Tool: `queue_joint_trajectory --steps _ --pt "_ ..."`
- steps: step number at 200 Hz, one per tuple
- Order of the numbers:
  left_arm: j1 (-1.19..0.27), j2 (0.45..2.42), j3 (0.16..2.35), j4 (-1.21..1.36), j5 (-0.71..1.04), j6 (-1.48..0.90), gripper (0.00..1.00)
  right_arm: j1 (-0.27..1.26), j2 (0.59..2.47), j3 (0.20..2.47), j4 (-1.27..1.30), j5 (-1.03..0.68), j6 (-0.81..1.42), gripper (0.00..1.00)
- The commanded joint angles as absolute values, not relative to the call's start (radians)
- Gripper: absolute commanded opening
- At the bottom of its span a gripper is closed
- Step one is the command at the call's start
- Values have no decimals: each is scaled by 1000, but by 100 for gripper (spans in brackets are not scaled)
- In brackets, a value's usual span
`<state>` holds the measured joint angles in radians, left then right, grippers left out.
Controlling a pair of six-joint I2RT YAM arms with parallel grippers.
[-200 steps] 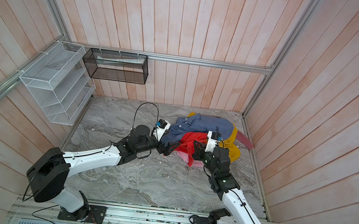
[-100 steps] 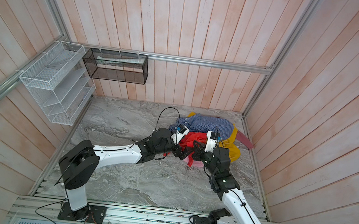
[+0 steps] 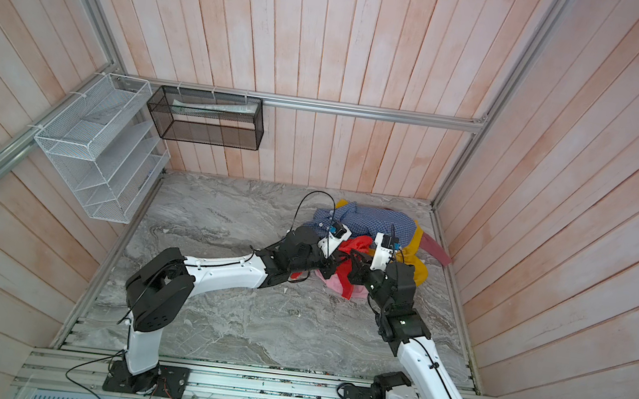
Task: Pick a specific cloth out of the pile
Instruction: 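Reach the left gripper to the red cloth held by the right gripper, then grasp the red cloth with the left gripper and lift it from the pile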
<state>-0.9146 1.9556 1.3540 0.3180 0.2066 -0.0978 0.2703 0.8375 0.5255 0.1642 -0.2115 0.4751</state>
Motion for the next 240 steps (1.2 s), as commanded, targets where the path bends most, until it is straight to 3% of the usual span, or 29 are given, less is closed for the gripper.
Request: queue_joint_trajectory --steps 1,14,43,92,188,240 --pt "-910 1913 1336 337 222 -122 0 213 802 512 191 -245 485 28" --pt "-914 1887 1299 349 217 -142 0 187 794 508 195 -268 486 44" --pt "-916 1808 1216 388 199 -189 0 126 788 504 196 -302 491 62" --pt "-946 1705 1172 351 191 -186 0 24 900 429 337 -385 570 66" --pt "-986 1508 1111 251 61 -171 0 8 1196 396 567 -453 651 68" --pt "-988 1350 1092 220 -27 -125 0 7 1187 381 546 -431 598 68"
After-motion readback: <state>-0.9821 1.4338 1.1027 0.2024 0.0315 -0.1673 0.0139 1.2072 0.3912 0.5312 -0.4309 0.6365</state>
